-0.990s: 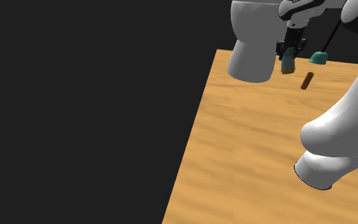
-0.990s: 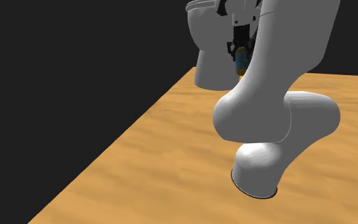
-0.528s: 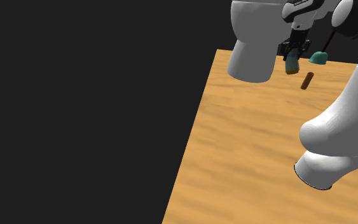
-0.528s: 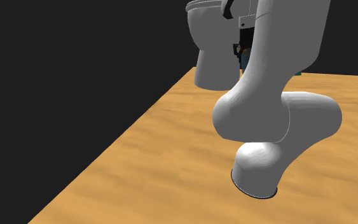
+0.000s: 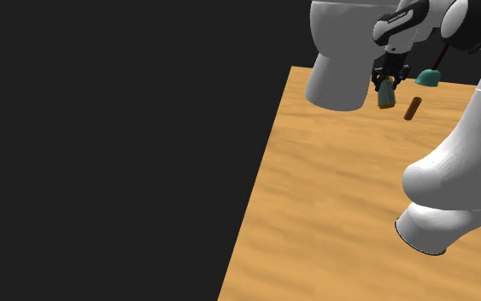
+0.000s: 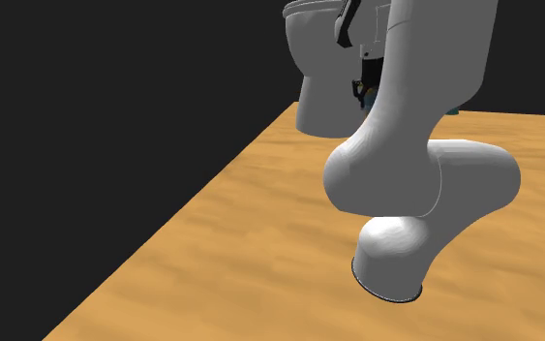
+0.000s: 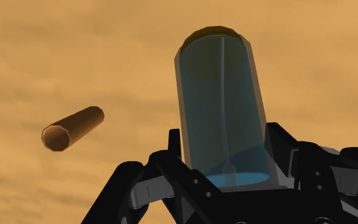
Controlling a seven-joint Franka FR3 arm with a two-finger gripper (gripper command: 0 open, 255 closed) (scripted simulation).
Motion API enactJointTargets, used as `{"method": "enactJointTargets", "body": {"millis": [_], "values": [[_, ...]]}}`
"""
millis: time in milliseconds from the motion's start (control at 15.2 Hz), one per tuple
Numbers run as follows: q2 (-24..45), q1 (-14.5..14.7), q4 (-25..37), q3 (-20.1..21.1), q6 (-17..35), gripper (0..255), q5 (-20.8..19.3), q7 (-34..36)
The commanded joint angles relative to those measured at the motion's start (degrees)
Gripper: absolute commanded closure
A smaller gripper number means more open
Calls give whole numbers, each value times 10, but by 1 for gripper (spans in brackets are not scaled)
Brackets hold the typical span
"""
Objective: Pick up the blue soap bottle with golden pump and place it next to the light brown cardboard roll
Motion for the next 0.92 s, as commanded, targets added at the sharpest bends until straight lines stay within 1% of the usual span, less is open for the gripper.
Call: {"method": "enactJointTargets", "body": {"millis": [0, 858], "values": [[7, 0, -13, 1, 15, 255, 0, 2], [39, -2, -72, 2, 105, 255, 3, 10]]}}
